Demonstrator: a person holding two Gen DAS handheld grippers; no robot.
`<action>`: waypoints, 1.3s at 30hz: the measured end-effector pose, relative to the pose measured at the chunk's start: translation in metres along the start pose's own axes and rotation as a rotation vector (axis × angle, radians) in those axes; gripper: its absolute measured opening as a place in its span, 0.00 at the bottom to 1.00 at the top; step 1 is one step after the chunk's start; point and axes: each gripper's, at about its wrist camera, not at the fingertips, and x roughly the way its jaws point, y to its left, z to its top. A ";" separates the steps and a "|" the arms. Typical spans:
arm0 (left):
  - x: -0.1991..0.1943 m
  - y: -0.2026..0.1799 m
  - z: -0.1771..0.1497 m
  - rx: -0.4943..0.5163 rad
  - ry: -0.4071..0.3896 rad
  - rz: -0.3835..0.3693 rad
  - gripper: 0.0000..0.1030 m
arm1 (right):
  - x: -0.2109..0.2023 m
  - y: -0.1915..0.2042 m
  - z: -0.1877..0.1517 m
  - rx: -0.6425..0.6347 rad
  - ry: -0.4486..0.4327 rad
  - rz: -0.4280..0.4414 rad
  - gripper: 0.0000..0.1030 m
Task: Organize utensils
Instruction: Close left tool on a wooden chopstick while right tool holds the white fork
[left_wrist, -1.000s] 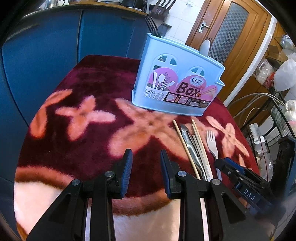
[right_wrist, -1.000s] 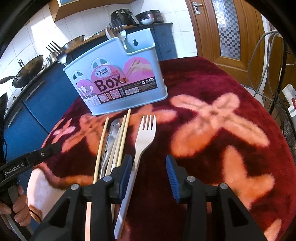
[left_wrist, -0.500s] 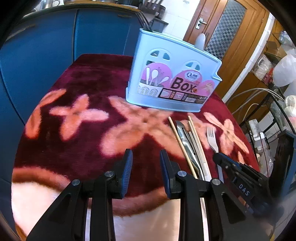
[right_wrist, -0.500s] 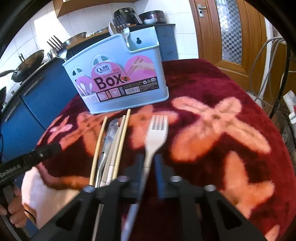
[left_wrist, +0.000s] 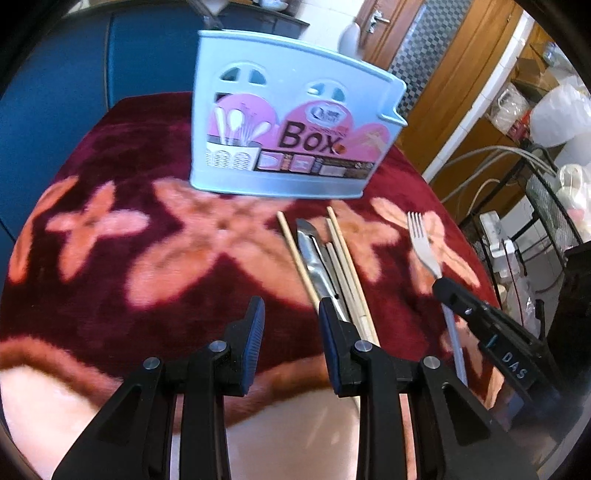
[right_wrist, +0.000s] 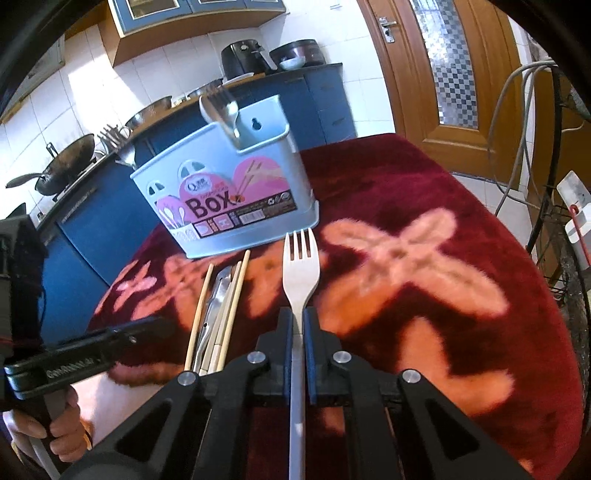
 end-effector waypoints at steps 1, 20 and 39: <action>0.002 -0.002 0.000 0.005 0.007 0.002 0.29 | -0.001 -0.002 0.000 0.003 -0.002 0.004 0.08; 0.028 -0.013 0.011 0.034 0.059 0.069 0.30 | 0.004 -0.017 -0.004 0.010 0.013 0.042 0.08; 0.036 -0.015 0.017 0.139 0.109 0.109 0.33 | 0.036 -0.016 0.013 -0.067 0.230 0.023 0.10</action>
